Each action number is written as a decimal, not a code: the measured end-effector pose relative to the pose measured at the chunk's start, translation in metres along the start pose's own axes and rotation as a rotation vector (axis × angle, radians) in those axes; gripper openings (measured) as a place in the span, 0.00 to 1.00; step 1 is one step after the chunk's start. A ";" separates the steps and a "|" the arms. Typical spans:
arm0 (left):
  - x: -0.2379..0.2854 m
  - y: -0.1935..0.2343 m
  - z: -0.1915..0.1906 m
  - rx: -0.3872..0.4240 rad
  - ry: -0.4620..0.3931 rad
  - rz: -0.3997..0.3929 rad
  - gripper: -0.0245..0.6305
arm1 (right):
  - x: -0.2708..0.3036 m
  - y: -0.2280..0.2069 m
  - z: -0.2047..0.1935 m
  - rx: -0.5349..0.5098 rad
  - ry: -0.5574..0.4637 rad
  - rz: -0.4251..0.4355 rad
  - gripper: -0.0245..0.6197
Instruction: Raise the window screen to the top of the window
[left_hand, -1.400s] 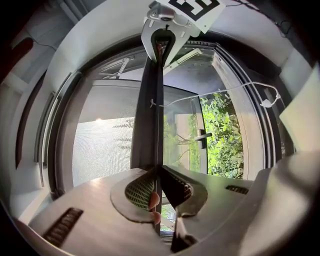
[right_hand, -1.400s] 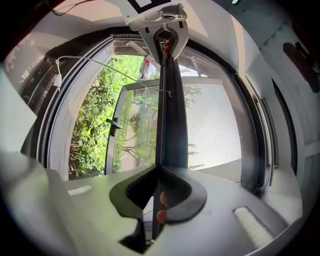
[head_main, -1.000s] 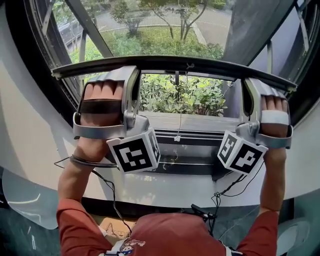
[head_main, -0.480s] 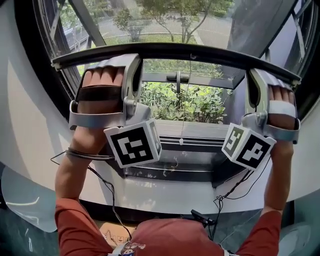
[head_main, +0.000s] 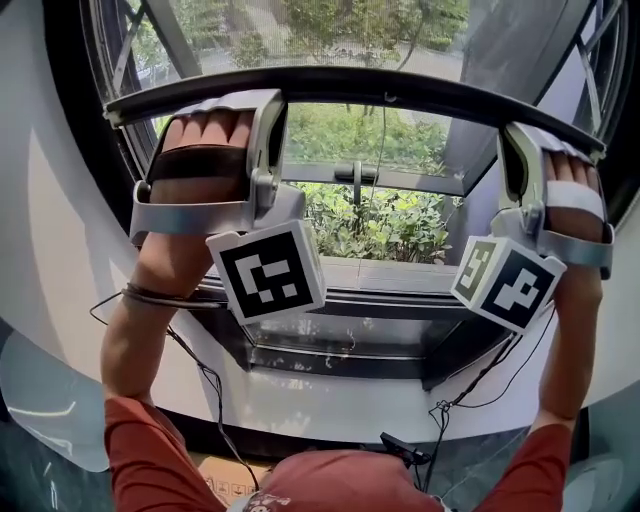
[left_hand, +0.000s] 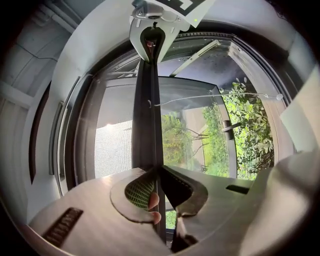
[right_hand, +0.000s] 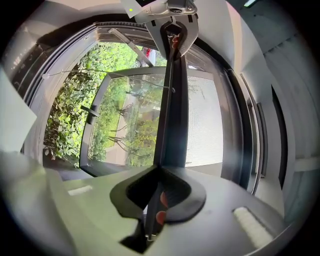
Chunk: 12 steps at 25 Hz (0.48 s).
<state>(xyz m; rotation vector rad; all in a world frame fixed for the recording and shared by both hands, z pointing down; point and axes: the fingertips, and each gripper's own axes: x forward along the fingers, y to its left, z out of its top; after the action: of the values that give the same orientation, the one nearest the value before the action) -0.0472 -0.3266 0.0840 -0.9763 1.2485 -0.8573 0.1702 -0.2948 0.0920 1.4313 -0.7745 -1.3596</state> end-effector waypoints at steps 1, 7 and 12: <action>0.002 0.005 0.000 0.004 0.002 0.003 0.11 | 0.002 -0.005 -0.001 -0.003 0.000 -0.003 0.09; 0.009 0.029 -0.003 -0.003 0.006 0.003 0.11 | 0.007 -0.030 -0.003 -0.012 0.000 -0.018 0.09; 0.009 0.044 -0.005 0.006 0.016 0.004 0.11 | 0.007 -0.047 -0.004 -0.021 0.009 -0.019 0.09</action>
<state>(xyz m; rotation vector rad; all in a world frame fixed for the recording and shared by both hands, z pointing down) -0.0507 -0.3197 0.0390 -0.9633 1.2605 -0.8674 0.1669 -0.2858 0.0450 1.4310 -0.7409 -1.3717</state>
